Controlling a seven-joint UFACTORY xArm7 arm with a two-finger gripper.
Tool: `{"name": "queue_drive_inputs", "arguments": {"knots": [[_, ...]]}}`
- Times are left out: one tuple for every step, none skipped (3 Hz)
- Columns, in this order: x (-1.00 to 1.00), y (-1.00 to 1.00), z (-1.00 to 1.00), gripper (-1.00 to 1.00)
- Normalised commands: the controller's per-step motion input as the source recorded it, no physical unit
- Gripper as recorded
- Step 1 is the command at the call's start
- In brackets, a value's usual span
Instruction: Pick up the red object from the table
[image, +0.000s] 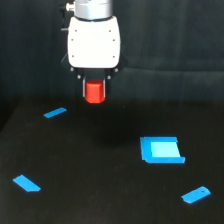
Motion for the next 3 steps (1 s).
{"name": "queue_drive_inputs", "arguments": {"knots": [[0.08, -0.09, -0.11, -0.88], [0.03, -0.05, -0.04, -0.98], [0.02, -0.11, 0.0, -0.96]]}}
